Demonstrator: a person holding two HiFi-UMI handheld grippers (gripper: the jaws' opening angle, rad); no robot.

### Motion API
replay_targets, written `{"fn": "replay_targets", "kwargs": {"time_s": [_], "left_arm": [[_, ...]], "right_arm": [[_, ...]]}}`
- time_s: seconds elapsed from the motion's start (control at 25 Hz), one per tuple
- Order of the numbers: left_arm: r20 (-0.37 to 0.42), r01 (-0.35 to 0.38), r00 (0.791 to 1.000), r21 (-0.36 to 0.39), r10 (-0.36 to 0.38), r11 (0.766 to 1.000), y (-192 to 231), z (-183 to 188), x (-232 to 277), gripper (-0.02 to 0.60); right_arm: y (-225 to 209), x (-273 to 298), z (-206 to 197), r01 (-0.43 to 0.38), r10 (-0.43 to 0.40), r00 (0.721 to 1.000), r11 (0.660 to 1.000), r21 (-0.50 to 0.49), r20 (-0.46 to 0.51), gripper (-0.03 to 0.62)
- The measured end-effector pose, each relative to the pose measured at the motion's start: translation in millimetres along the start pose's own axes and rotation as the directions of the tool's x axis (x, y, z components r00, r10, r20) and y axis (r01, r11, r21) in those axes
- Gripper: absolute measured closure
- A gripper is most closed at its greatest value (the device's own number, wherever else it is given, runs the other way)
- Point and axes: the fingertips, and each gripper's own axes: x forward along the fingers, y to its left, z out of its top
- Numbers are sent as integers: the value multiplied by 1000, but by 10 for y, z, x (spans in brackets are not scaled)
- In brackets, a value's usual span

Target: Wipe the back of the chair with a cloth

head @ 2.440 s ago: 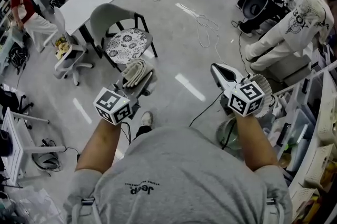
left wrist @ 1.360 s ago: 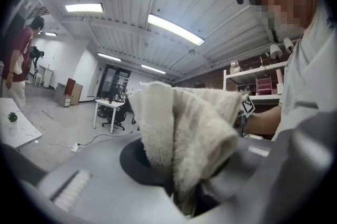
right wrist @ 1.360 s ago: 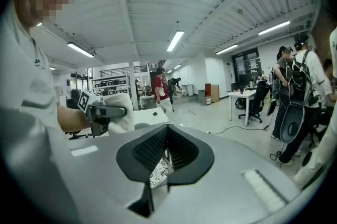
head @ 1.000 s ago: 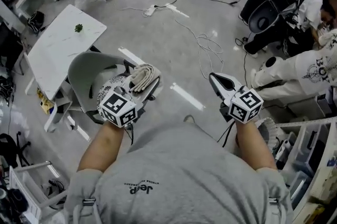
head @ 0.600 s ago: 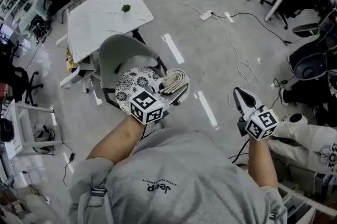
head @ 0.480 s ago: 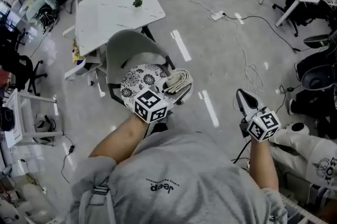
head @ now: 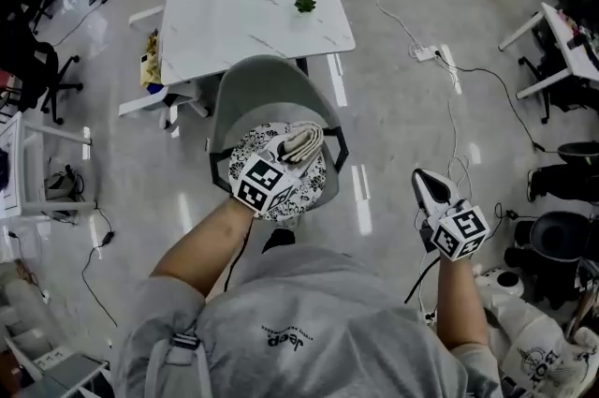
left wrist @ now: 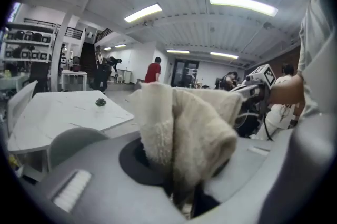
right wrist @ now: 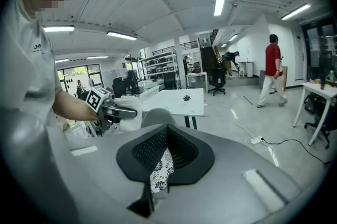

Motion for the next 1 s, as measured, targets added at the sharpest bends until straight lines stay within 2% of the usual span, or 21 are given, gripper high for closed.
{"fn": "replay_targets", "kwargs": {"time_s": [0.12,0.24,0.48,0.6,0.68,0.8,0.88,1.0], "left_arm": [[-19,-96,995,10,96,995,703,-117,-18,436],[-31,-186,982,-19,186,982,1307,-226,-94,436],[-51,-272,962,-74,268,960,2116,-448,-7,436],[-65,-346,938,-109,341,932,2485,-586,-32,436],[-104,-436,900,-157,424,886,2774,-778,-157,436],[-206,-587,809,-231,550,776,3198,-1168,-389,436],[-254,-650,760,-265,598,713,3406,-1350,-459,436],[-280,-717,697,-281,661,637,3645,-1456,-457,436]], "right_arm": [[36,610,84,-46,45,999,998,-42,-26,592],[78,1182,195,-89,87,996,994,-69,-24,592],[203,2274,471,-177,182,982,981,-82,48,592],[322,2781,471,-214,220,974,972,-97,54,592],[410,3060,418,-234,239,970,967,-98,47,592],[503,3374,291,-248,251,968,964,-93,24,592],[498,3504,185,-234,235,972,969,-83,3,592],[401,3592,-4,-203,202,979,977,-63,-29,592]]}}
